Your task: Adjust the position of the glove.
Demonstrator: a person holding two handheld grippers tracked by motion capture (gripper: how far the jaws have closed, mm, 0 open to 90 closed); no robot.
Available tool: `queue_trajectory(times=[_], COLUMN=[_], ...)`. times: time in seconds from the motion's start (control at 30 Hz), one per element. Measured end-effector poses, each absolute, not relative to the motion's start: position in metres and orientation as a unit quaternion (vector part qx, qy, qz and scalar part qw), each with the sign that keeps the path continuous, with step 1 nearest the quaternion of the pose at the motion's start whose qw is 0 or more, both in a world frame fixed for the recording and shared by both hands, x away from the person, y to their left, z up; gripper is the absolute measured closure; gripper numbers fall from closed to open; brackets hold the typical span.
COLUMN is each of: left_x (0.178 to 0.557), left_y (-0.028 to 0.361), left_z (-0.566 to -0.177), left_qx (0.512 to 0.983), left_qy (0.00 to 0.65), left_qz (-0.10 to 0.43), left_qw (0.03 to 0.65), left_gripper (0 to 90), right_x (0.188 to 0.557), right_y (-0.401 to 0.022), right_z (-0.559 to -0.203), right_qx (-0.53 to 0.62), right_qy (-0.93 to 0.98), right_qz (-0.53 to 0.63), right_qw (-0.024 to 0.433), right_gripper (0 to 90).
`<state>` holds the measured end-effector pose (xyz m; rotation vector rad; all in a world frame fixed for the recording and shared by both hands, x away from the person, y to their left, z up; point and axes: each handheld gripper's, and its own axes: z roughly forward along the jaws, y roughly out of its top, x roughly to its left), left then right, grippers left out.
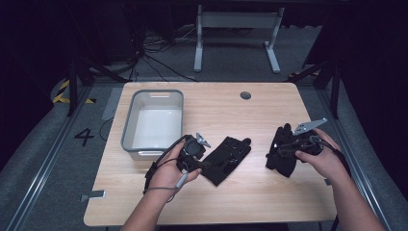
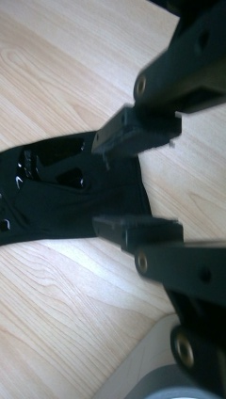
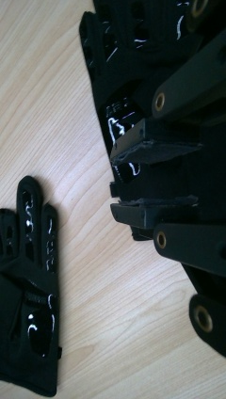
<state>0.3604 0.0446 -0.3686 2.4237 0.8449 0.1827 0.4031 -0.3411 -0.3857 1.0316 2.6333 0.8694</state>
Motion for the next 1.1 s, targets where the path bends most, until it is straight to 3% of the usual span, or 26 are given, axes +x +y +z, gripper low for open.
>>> queue_trajectory(times=[0.13, 0.37, 0.5, 1.1], left_x=[0.361, 0.364, 0.364, 0.363], left_y=[0.048, 0.052, 0.054, 0.046], left_z=[-0.365, -0.366, -0.36, -0.367], left_qx=[0.901, 0.9, 0.901, 0.912], left_qy=[0.335, 0.339, 0.323, 0.32], left_qz=[0.053, 0.029, -0.015, -0.002], left_qw=[0.272, 0.272, 0.29, 0.256], left_gripper=[69.6, 68.8, 74.7, 75.8], right_x=[0.404, 0.404, 0.403, 0.434], right_y=[-0.338, -0.331, -0.321, -0.28], right_z=[-0.384, -0.383, -0.381, -0.382], right_qx=[0.339, 0.339, 0.333, 0.318], right_qy=[0.889, 0.887, 0.888, 0.901], right_qz=[0.293, 0.302, 0.307, 0.291], right_qw=[0.091, 0.084, 0.078, 0.052], right_gripper=[70.3, 72.0, 71.8, 71.5])
